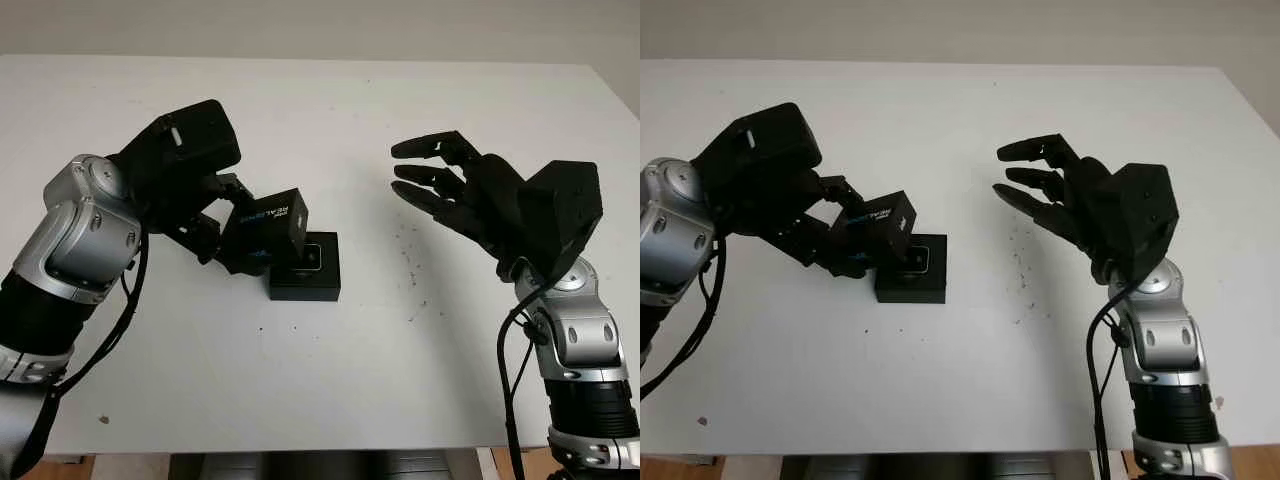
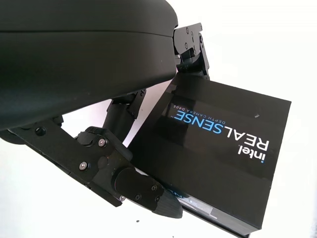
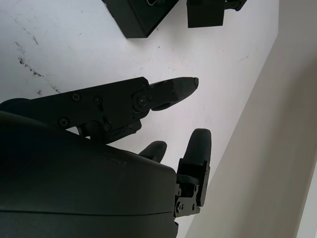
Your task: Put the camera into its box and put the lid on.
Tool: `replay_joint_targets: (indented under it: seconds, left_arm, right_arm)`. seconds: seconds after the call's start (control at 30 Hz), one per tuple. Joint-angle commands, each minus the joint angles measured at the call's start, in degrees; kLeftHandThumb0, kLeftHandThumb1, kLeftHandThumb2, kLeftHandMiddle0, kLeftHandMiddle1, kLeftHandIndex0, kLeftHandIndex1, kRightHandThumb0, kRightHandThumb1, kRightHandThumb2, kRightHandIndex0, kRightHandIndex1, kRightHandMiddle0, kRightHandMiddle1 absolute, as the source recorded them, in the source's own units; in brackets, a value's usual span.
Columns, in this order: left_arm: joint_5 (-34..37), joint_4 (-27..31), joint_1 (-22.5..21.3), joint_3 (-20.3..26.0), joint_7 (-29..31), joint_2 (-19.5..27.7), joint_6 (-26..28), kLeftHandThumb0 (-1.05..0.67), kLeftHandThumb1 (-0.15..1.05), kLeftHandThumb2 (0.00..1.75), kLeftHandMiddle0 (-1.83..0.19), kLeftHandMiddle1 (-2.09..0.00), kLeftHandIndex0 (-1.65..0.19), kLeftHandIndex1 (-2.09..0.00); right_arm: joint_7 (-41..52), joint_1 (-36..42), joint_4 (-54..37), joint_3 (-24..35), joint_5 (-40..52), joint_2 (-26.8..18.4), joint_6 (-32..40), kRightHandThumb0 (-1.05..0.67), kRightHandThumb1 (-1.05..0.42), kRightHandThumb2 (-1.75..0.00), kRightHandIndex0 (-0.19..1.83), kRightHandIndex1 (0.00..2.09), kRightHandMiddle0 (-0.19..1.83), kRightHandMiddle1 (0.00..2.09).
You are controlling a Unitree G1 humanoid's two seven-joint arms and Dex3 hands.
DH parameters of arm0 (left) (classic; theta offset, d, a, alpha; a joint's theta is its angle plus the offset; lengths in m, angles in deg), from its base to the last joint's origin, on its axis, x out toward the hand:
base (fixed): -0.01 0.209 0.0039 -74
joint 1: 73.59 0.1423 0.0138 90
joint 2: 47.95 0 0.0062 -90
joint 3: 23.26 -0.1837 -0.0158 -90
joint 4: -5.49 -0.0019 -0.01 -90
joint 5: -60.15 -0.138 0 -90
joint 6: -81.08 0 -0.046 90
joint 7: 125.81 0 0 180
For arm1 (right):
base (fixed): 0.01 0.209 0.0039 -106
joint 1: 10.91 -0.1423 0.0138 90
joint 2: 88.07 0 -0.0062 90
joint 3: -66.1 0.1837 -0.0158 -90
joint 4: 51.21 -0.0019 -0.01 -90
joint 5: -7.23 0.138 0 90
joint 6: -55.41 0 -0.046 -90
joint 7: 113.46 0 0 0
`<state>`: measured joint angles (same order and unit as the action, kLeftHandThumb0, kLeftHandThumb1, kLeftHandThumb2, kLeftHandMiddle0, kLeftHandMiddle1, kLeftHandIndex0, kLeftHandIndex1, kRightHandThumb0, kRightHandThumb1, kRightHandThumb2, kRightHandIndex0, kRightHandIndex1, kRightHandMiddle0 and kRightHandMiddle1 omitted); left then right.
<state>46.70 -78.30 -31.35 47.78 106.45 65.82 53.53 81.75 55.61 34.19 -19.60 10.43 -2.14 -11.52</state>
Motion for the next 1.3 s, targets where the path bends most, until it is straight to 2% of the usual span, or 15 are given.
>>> replay_joint_targets:
  seconds: [0.0,0.3,0.57,0.67,0.9,1.03,1.13,1.27]
  left_arm:
    - [0.8,1.5,-0.8,-0.4,-0.8,-0.1,0.2,-0.25,1.05,0.33,-0.51,-2.09,-0.32,-1.94]
    - [1.2,3.7,1.0,-4.1,-1.7,2.7,-4.1,-0.31,1.05,0.37,-0.53,-2.09,-0.31,-1.95]
    - [2.0,4.4,1.6,-5.2,-0.9,3.6,-5.6,-0.3,1.05,0.37,-0.43,-2.08,-0.27,-1.95]
    - [2.2,4.3,2.3,-5.6,-1.0,3.3,-5.8,-0.29,1.05,0.38,-0.33,-2.05,-0.21,-1.92]
    - [2.3,3.5,2.5,-7.0,-2.4,1.5,-4.5,-0.28,1.05,0.41,-0.41,-2.09,-0.17,-1.92]
    - [3.0,4.0,2.6,-6.8,-3.6,0.4,-3.4,-0.29,1.05,0.42,-0.3,-2.09,-0.12,-1.92]
    - [3.2,4.8,2.9,-6.6,-4.7,-0.3,-3.1,-0.31,1.05,0.42,-0.35,-2.09,-0.15,-1.94]
    - [3.7,6.6,2.8,-7.1,-4.5,0.2,-4.0,-0.35,1.05,0.4,-0.28,-1.97,-0.16,-1.82]
  right_arm:
    - [-0.2,-0.1,-0.9,-0.3,-0.2,0.3,-0.6,-0.34,-1.03,-0.05,0.09,0.77,-0.04,1.31]
    - [-0.5,0.1,-0.9,-0.2,0.3,0.8,-0.8,-0.36,-1.03,-0.05,0.06,0.75,-0.04,1.28]
    - [-1.3,0.4,-1.6,0.0,0.7,2.0,-0.1,-0.35,-1.02,-0.05,0.06,0.74,-0.05,1.3]
    - [-1.6,0.4,-1.7,0.0,0.7,2.2,0.1,-0.35,-1.03,-0.05,0.06,0.73,-0.05,1.3]
    - [-1.6,0.9,-2.0,0.1,0.9,2.5,-0.2,-0.35,-1.03,-0.05,0.06,0.72,-0.04,1.3]
    - [-1.6,1.3,-2.0,0.2,1.0,2.4,-0.7,-0.35,-1.03,-0.05,0.07,0.72,-0.04,1.32]
    - [-1.9,1.4,-2.3,0.4,1.3,2.6,-0.1,-0.35,-1.03,-0.05,0.07,0.72,-0.04,1.33]
    - [-2.0,1.5,-2.4,0.5,1.6,2.5,0.3,-0.36,-1.02,-0.05,0.06,0.72,-0.04,1.33]
